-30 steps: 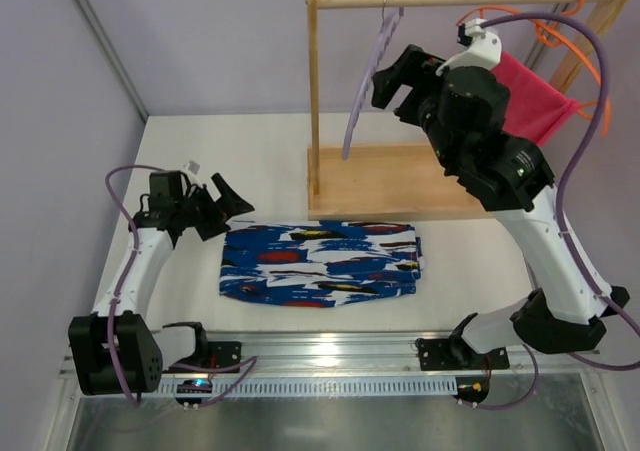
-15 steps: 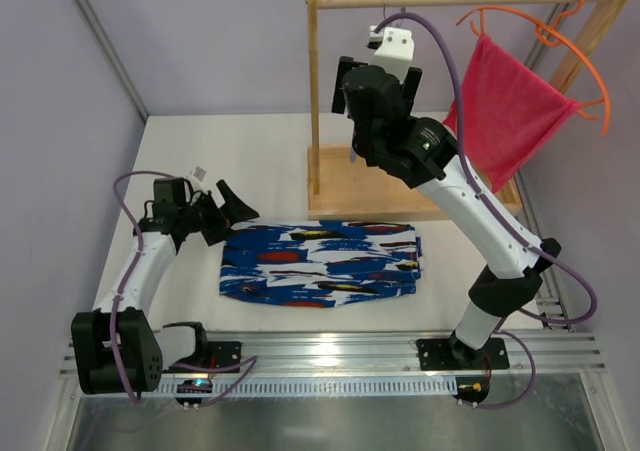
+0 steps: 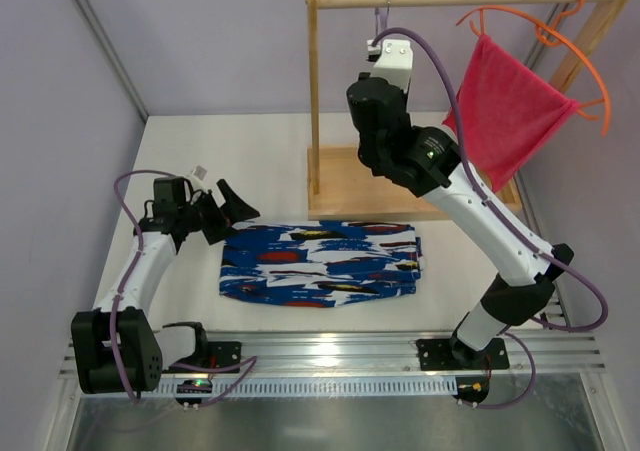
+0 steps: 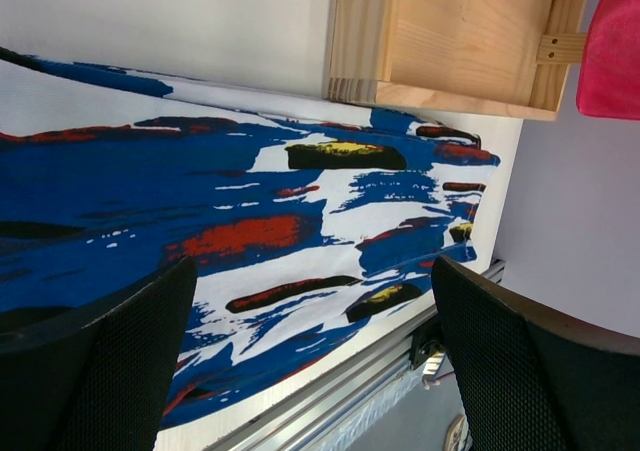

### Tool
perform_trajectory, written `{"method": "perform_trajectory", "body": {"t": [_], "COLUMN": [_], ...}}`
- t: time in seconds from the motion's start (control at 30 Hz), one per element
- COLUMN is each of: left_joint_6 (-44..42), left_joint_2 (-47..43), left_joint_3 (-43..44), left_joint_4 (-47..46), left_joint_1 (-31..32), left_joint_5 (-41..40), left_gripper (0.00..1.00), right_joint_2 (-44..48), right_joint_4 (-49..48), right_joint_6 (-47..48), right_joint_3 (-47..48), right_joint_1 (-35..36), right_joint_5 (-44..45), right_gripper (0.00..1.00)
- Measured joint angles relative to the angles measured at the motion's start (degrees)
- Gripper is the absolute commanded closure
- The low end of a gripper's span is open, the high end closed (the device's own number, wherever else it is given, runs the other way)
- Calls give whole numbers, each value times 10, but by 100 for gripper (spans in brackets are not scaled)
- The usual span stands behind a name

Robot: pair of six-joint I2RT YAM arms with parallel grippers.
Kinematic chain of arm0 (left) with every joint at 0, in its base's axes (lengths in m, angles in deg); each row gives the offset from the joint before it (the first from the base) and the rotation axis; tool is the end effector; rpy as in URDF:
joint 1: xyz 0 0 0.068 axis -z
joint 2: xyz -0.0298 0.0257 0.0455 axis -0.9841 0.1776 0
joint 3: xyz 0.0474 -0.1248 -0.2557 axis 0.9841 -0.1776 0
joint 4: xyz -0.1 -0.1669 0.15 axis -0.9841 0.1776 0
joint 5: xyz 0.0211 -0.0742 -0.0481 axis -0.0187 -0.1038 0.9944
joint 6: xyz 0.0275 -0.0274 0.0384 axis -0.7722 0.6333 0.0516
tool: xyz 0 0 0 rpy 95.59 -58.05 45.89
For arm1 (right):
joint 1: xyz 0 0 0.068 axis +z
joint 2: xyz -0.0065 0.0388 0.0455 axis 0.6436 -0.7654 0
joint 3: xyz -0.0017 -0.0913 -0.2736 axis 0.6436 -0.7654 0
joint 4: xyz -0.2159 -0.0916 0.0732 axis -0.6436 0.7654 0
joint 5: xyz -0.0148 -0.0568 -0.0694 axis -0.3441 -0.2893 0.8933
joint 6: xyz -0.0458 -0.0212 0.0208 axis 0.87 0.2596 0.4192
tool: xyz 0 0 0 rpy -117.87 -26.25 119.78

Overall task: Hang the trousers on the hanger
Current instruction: Grab a hanger with the right arm

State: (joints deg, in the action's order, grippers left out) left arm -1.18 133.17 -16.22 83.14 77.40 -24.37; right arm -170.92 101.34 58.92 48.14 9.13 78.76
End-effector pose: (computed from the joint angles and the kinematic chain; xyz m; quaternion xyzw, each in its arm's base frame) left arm 0.2168 -0.0128 0.2605 -0.1802 0.8715 -0.3791 0.2536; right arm 0.2250 0.2132 0.5140 0.0465 0.7603 -0.0688 0.6443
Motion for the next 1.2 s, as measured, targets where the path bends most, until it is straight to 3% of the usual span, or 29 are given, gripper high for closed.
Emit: {"method": "perform_trajectory", "body": {"t": [0.1,0.3,0.9,1.2], "left_joint_6": [0,0,11,16], "left_joint_2": [0,0,17,24], "left_joint_3": [0,0,0,-1], "left_joint_4": [-1,-2,-11,-28], "left_joint_1": [0,0,0,0], "left_joint_5": [2,3,5,8], "left_gripper": [0,0,0,0], "right_joint_2": [1,1,57,113], "right_joint_4": [-9,-32,-133,-150], "right_joint_6": [3,27,130,130], "right_joint_3": [-4,-6,-15,-124], "right_joint_1": [-7,-19,-37,-39], "right_joint_5": [-13,-27,-74,-88], "right_gripper": [77,96,96,96]}}
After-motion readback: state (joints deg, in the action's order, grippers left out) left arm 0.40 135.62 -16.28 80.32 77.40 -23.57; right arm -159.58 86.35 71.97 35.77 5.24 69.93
